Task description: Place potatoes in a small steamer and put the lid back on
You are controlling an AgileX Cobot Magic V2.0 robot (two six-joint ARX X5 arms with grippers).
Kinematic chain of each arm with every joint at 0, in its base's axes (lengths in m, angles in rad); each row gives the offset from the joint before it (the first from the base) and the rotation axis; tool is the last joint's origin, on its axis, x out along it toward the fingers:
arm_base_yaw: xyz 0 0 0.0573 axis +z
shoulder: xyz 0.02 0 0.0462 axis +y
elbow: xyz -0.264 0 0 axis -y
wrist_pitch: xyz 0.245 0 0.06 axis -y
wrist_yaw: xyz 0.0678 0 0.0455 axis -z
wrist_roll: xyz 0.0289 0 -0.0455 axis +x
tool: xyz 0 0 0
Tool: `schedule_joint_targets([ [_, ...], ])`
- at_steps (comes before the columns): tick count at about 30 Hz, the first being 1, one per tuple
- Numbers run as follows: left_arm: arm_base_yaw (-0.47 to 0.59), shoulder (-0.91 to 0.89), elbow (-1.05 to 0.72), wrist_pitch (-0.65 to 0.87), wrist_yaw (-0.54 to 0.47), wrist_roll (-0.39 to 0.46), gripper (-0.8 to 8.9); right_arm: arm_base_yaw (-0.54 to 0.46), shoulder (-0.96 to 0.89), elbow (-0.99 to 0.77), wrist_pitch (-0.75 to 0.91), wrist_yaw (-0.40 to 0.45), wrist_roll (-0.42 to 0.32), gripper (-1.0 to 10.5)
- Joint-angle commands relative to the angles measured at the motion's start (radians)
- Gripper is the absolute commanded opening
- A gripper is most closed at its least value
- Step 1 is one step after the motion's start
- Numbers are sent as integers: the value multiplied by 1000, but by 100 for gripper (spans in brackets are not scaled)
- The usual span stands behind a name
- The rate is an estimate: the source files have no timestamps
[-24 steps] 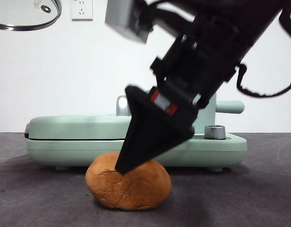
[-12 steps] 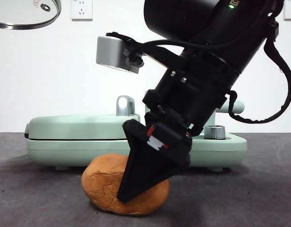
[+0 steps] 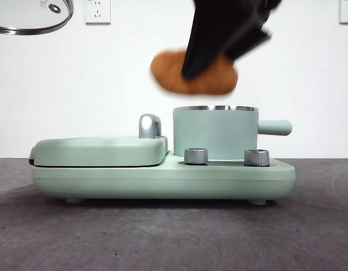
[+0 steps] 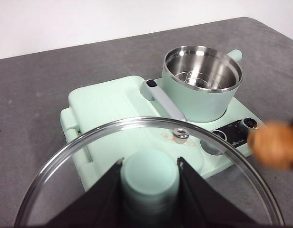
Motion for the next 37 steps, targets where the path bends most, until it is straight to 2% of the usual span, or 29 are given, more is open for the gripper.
schedule_joint_targets([
  [1, -3, -2, 14, 28, 1, 6, 15, -53, 23, 120, -19, 5, 64, 110],
  [11, -3, -1, 14, 32, 1, 6, 15, -285, 191, 399, -20, -4, 70, 110],
  [17, -3, -1, 14, 34, 1, 6, 15, -361, 361, 544, -31, -29, 67, 111],
  [24, -3, -1, 14, 34, 0, 6, 15, -390, 526, 654, -48, -42, 66, 111],
  [37, -3, -1, 14, 35, 0, 6, 14, -393, 686, 657, -79, -41, 47, 111],
])
